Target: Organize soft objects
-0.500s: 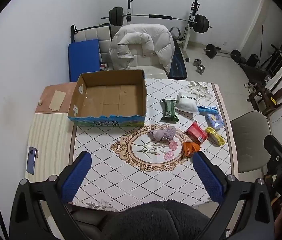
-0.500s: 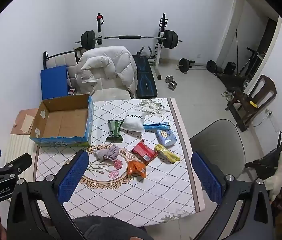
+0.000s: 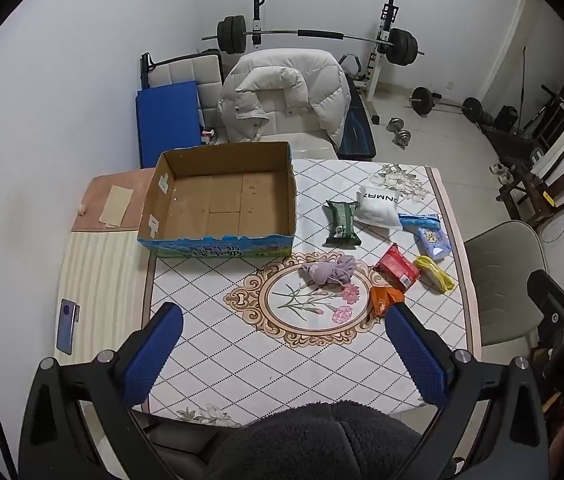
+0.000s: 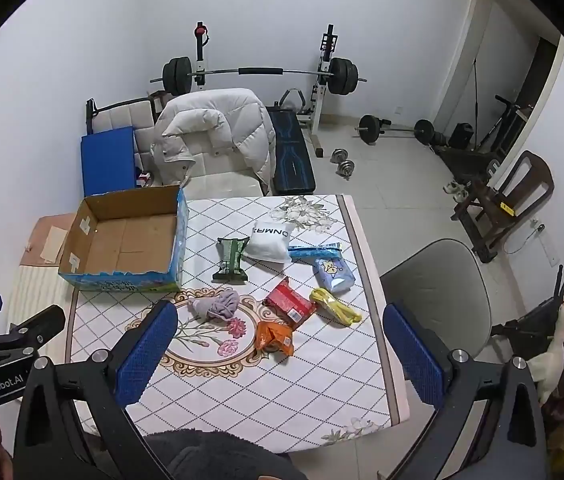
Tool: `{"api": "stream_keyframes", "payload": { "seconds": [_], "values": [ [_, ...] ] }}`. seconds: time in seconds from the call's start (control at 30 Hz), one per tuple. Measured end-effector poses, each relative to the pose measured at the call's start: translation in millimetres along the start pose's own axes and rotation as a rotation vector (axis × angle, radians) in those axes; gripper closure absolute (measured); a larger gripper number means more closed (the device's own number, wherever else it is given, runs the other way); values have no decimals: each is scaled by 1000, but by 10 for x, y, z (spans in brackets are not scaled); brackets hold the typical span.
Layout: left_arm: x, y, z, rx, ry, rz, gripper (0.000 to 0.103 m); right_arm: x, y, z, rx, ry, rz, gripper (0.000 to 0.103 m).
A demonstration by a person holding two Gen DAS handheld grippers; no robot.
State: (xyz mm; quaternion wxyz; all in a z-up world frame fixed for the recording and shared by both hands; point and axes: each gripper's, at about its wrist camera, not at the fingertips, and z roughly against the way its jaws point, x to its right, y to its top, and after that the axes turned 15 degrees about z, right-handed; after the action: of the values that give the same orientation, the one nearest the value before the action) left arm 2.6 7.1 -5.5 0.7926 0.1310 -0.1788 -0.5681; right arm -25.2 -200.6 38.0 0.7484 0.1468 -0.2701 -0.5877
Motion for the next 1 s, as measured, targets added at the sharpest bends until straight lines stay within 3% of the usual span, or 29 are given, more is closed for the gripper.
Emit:
{"api": "stream_keyframes", "payload": {
  "seconds": [0.37,1.0],
  "values": [
    [-21,155,52,17,0,-19,0,-95,78,-14,8,-6,4,0],
    [25,108,88,34,1,-24,0,-81,111,19,12,-11,1,0]
  ]
}}
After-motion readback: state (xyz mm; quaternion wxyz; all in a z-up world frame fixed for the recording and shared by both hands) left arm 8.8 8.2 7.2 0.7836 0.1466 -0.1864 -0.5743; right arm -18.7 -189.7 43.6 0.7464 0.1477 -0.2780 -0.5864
